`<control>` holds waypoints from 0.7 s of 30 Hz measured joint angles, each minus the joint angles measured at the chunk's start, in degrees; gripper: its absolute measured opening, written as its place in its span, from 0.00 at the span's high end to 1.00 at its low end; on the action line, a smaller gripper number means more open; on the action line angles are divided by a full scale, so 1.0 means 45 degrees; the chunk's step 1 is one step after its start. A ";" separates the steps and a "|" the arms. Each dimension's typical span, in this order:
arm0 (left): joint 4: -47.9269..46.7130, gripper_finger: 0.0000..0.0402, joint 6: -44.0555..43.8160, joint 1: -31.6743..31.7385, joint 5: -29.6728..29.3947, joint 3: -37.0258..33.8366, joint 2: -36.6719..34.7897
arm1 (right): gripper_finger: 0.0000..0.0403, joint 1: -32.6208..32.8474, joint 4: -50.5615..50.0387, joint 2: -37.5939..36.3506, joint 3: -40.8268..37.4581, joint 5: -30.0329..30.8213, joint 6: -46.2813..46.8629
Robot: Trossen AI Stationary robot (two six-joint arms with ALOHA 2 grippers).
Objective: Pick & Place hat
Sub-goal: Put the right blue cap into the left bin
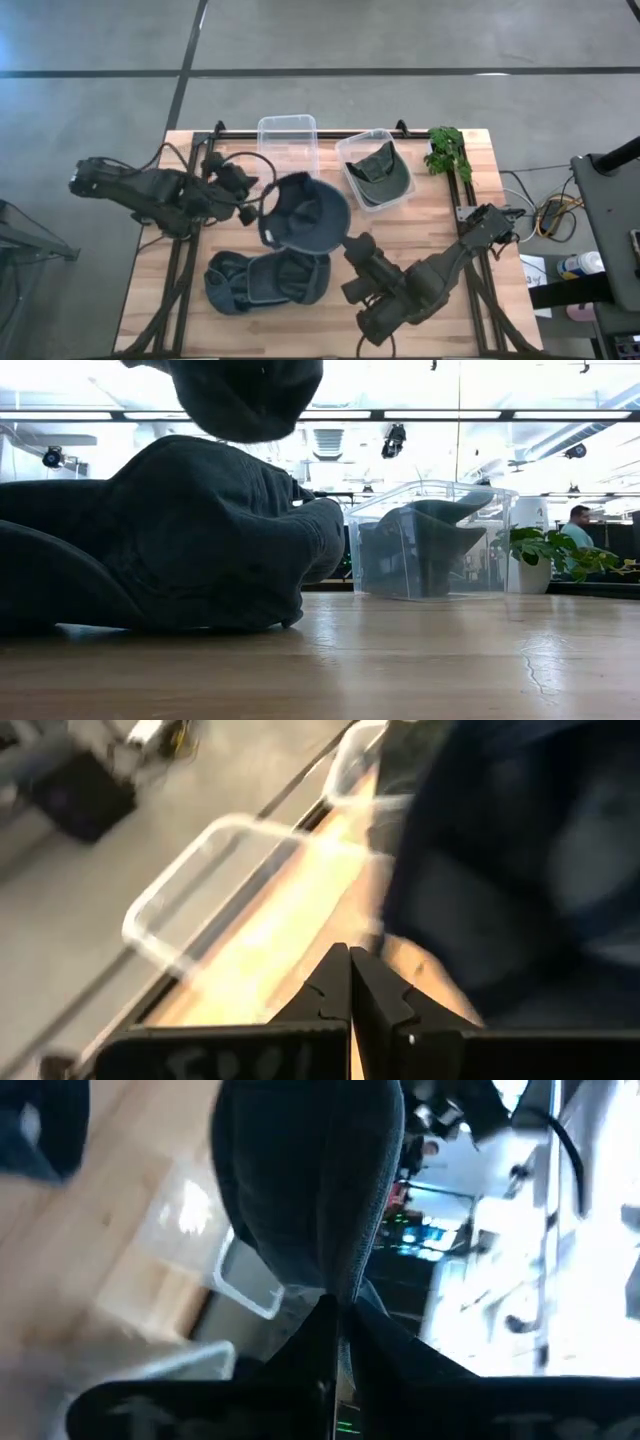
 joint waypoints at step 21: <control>0.2228 1.00 -0.1896 0.0005 -0.0280 -0.1048 -0.3537 | 0.97 -0.0767 0.3698 -0.1860 0.1719 -0.2245 0.2052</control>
